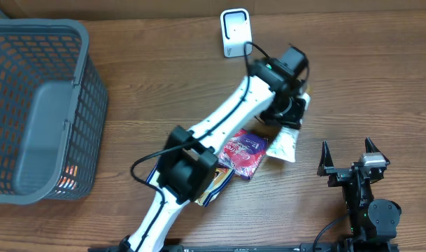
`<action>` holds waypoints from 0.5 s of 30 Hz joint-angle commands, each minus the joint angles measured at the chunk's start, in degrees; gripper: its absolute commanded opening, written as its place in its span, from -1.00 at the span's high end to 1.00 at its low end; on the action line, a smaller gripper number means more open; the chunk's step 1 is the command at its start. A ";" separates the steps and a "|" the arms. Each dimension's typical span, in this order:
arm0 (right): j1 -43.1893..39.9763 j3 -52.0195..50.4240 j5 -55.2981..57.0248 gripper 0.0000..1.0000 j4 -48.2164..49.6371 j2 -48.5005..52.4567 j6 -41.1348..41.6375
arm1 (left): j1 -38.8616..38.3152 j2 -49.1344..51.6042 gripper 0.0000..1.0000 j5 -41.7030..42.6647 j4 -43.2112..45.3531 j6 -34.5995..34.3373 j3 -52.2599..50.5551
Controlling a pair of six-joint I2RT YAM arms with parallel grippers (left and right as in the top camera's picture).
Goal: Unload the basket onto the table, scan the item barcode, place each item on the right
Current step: 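Carry the white tube to the scanner and set it on table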
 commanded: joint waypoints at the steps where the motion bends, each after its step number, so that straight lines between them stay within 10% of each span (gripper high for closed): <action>1: 0.11 -0.57 0.33 -1.00 0.44 -0.46 0.22 | 0.02 0.22 0.77 1.11 1.77 -3.80 0.63; 3: 0.11 -0.57 0.33 -1.00 0.44 -0.46 0.22 | 0.39 0.22 0.45 1.01 1.88 -3.80 0.70; 15: 0.11 -0.57 0.33 -1.00 0.44 -0.46 0.22 | 9.31 0.11 0.32 13.81 -7.30 3.43 14.93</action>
